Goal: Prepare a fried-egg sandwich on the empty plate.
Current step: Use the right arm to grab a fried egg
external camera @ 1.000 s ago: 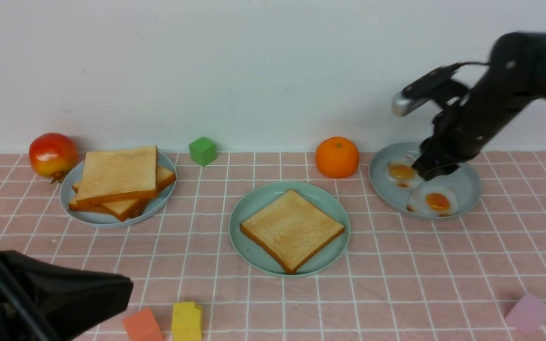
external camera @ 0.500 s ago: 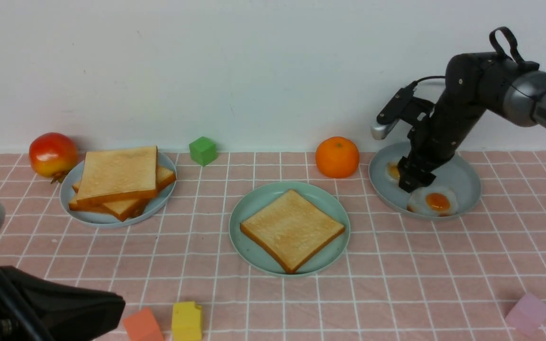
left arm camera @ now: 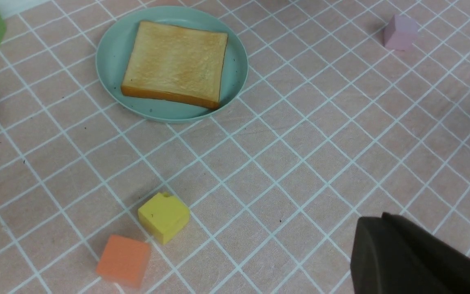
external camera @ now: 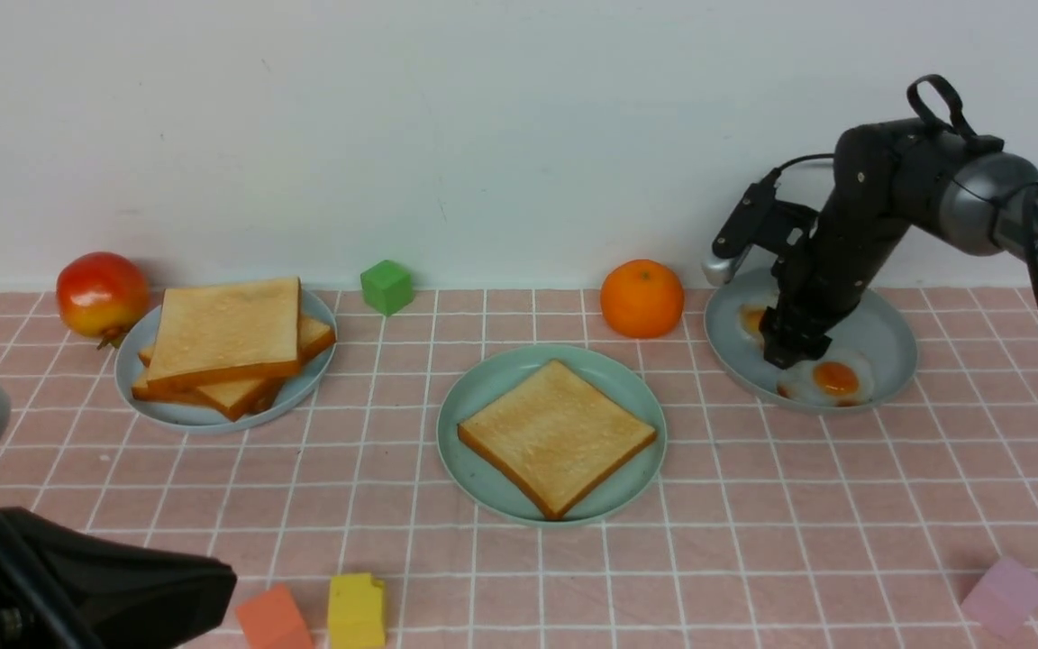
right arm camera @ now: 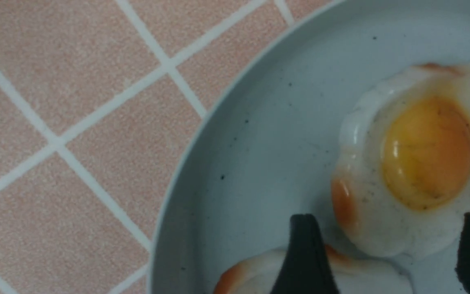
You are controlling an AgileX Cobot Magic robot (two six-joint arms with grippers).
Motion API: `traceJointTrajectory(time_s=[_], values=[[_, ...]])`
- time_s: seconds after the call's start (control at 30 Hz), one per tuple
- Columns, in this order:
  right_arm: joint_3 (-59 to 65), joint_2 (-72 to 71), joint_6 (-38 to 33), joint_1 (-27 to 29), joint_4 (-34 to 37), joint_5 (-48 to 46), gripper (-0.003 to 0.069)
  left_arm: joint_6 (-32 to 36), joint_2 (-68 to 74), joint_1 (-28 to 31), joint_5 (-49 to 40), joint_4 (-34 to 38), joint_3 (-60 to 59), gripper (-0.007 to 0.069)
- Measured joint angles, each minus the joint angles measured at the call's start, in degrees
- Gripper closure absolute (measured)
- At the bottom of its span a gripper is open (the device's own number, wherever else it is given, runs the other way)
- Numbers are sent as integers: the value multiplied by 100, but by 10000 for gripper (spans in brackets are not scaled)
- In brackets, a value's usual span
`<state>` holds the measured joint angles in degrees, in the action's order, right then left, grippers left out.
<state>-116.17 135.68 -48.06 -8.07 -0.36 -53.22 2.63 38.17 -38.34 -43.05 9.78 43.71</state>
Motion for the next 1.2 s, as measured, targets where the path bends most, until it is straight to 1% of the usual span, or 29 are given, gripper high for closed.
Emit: traceJointTrajectory(time_s=[0.1, 0.2, 0.37, 0.47, 0.57, 0.7, 0.87, 0.97, 1.1, 1.17, 1.2], values=[[-18, 37, 0, -10, 0, -9, 242, 0, 0, 0, 0, 0, 0, 638], [-24, 60, 0, -35, 0, -32, 322, 0, 0, 0, 0, 43, 0, 638], [-36, 158, -9, -30, -171, 176, 468, 0, 0, 0, 0, 267, 0, 638], [-36, 158, -9, -28, -234, 234, 579, 0, 0, 0, 0, 357, 0, 638], [-36, 131, -9, -23, -239, 178, 661, 0, 0, 0, 0, 368, 0, 638], [-11, 54, -9, -35, -125, -104, 669, 0, 0, 0, 0, 372, 0, 638], [2, -114, 135, -39, 85, -196, 669, 0, 0, 0, 0, 372, 0, 638], [2, -225, 453, -39, 101, -149, 669, 0, 0, 0, 0, 367, 0, 638], [2, -225, 1127, -39, -12, 228, 659, 0, 0, 0, 0, 296, 0, 638], [2, -219, 1387, -39, -97, 431, 643, 0, 0, 0, 0, 283, 0, 638], [2, -214, 1495, -39, -135, 532, 620, 0, 0, 0, 0, 277, 0, 638]])
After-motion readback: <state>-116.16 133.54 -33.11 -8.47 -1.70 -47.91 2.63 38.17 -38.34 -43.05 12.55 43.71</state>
